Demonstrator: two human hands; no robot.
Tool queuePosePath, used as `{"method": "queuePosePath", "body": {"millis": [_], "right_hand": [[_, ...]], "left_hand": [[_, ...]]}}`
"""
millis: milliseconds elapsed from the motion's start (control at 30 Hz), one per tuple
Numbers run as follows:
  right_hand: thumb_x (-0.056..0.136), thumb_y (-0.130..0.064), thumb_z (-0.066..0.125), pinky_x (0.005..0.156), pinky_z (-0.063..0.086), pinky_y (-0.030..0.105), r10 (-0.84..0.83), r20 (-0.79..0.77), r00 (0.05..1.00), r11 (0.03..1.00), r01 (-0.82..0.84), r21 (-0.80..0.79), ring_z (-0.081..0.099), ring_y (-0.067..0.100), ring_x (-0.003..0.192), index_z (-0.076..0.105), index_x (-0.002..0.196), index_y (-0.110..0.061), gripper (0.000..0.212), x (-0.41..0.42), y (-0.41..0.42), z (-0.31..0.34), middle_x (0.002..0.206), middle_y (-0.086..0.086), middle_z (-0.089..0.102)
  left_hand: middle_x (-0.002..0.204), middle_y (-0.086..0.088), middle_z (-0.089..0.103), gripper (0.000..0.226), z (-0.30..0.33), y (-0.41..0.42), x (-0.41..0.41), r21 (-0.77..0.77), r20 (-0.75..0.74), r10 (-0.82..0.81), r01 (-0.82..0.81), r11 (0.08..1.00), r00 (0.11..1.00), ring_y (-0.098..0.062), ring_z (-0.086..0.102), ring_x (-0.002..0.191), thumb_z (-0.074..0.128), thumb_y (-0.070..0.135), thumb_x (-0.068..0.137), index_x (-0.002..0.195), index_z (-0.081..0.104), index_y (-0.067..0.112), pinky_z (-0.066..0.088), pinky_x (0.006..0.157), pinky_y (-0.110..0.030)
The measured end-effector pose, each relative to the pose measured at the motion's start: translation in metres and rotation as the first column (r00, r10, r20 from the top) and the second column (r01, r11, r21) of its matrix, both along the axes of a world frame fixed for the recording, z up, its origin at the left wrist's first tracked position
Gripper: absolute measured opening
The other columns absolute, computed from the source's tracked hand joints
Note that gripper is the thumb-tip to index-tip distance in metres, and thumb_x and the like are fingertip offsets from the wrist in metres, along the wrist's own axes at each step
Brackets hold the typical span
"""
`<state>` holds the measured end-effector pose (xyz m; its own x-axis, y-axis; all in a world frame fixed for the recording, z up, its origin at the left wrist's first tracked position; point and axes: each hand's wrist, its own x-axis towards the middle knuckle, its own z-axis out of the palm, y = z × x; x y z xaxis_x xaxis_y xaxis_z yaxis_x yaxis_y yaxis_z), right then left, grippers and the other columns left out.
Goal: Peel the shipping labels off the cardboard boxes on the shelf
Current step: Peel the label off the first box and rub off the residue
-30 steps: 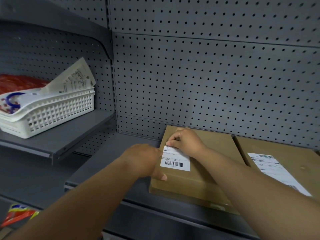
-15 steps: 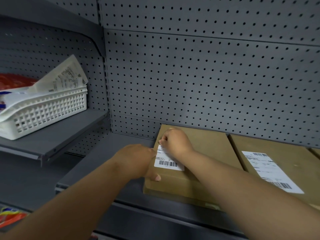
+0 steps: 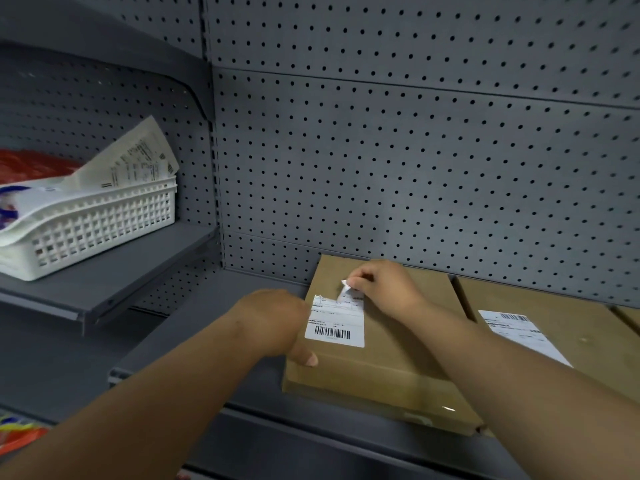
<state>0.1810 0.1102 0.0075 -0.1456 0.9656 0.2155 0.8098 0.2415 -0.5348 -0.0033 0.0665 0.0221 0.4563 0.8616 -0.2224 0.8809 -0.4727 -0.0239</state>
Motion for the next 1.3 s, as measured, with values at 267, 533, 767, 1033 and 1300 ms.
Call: {"method": "queuePosePath", "body": {"millis": [267, 533, 767, 1033, 1300], "right_hand": [[0.092, -0.013, 0.05, 0.058, 0.032, 0.024, -0.434, -0.079, 0.897, 0.872, 0.441, 0.211, 0.051, 0.017, 0.067, 0.07, 0.096, -0.005, 0.022, 0.082, -0.008, 0.027, 0.086, 0.009, 0.059], [0.09, -0.023, 0.056, 0.063, 0.036, 0.022, -0.108, -0.138, 0.985, 0.962, 0.138, 0.236, 0.047, 0.008, 0.069, 0.071, 0.091, -0.012, 0.018, 0.016, -0.034, 0.047, 0.078, -0.007, 0.05], [0.09, -0.021, 0.056, 0.076, 0.045, 0.032, -0.022, -0.347, 0.938, 0.975, 0.096, 0.198, 0.06, 0.02, 0.082, 0.072, 0.088, -0.012, 0.019, -0.001, -0.051, 0.045, 0.087, 0.003, 0.069], [0.093, -0.026, 0.05, 0.093, 0.038, 0.024, 0.016, -0.309, 0.951, 0.983, 0.042, 0.181, 0.057, 0.016, 0.111, 0.065, 0.115, -0.02, 0.027, 0.0, -0.059, 0.045, 0.119, 0.006, 0.066], [0.085, -0.028, 0.063, 0.091, 0.044, 0.023, 0.151, 0.294, 0.944, 0.988, -0.135, -0.075, 0.059, 0.009, 0.101, 0.068, 0.108, -0.021, 0.025, 0.02, -0.069, 0.032, 0.114, -0.003, 0.068]], "left_hand": [[0.121, 0.002, 0.059, 0.069, -0.002, 0.0, -0.002, -0.02, 0.004, 0.028, -0.028, 0.999, 1.0, -0.021, 0.055, 0.11, 0.064, 0.058, 0.075, 0.134, 0.045, 0.026, 0.046, 0.094, -0.038], [0.129, 0.007, 0.057, 0.06, 0.008, -0.007, -0.005, -0.082, 0.331, 0.093, -0.07, 0.994, 0.939, -0.013, 0.053, 0.114, 0.061, 0.059, 0.078, 0.131, 0.05, 0.031, 0.043, 0.096, -0.028], [0.13, 0.003, 0.059, 0.05, 0.007, -0.015, 0.027, 0.093, 0.863, 0.062, -0.28, 0.956, 0.501, -0.01, 0.053, 0.119, 0.062, 0.037, 0.087, 0.133, 0.05, 0.021, 0.04, 0.097, -0.022], [0.094, 0.002, 0.067, 0.034, 0.009, -0.018, 0.028, 0.192, 0.931, -0.043, -0.388, 0.901, 0.362, -0.015, 0.058, 0.073, 0.048, 0.003, 0.093, 0.112, 0.068, 0.022, 0.04, 0.059, -0.009], [0.096, -0.01, 0.051, 0.026, 0.015, -0.012, 0.005, 0.283, 0.757, 0.08, -0.435, 0.855, 0.649, -0.025, 0.052, 0.081, 0.045, 0.02, 0.093, 0.076, 0.055, 0.003, 0.034, 0.069, -0.025]]}}
